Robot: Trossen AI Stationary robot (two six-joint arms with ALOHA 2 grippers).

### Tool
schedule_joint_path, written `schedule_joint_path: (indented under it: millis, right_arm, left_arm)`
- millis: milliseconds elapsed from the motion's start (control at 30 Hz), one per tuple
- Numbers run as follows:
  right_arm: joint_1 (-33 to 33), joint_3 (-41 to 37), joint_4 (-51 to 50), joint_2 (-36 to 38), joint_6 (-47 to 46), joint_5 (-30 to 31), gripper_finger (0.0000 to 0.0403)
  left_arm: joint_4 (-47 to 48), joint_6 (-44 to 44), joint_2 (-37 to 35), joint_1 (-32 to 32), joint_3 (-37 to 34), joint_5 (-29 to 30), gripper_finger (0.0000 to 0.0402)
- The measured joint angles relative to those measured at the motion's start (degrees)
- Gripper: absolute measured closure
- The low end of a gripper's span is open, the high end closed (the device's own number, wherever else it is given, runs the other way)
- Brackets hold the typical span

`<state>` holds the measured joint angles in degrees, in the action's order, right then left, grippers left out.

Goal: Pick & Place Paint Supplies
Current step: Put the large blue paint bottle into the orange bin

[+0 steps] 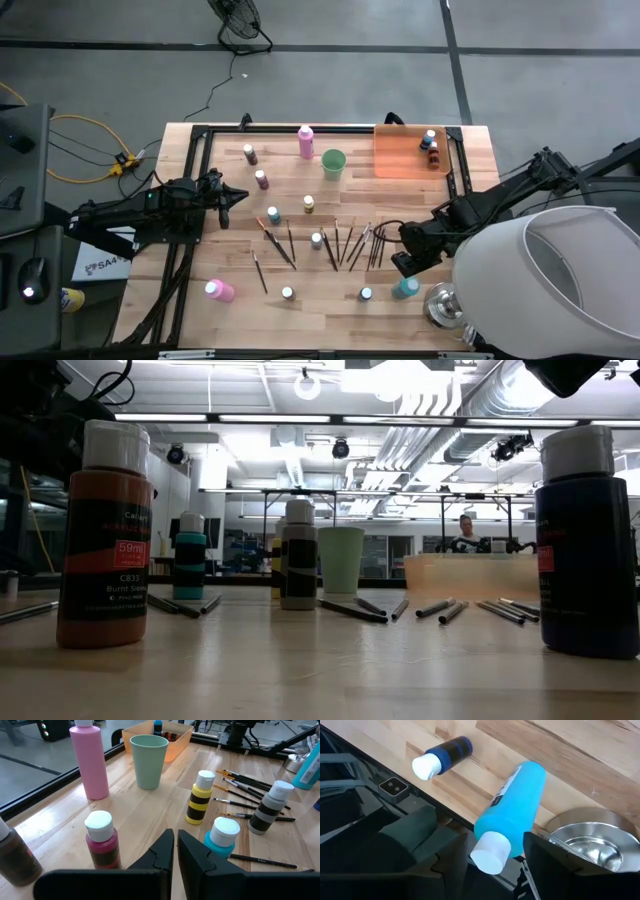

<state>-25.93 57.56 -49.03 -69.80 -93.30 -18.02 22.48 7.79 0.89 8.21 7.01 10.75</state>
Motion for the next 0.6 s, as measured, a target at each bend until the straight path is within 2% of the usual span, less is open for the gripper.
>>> schedule_joint_path:
  millis: [133, 267, 600]
  right_arm:
    - [0.0, 0.0, -0.04, 0.0, 0.05, -0.92, 0.0178]
    - [0.0, 0.0, -0.03, -0.04, -2.06, -6.09, 0.0148]
    - [0.46, 0.0, 1.0, -3.25, -5.54, -8.61, 0.014]
  left_arm:
    - [0.0, -0.02, 0.0, 0.01, 0.0, -0.01, 0.038]
    - [0.0, -0.02, -0.02, 0.01, 0.0, -0.01, 0.038]
    - [0.0, 0.0, -0.02, 0.02, 0.0, 0.01, 0.038]
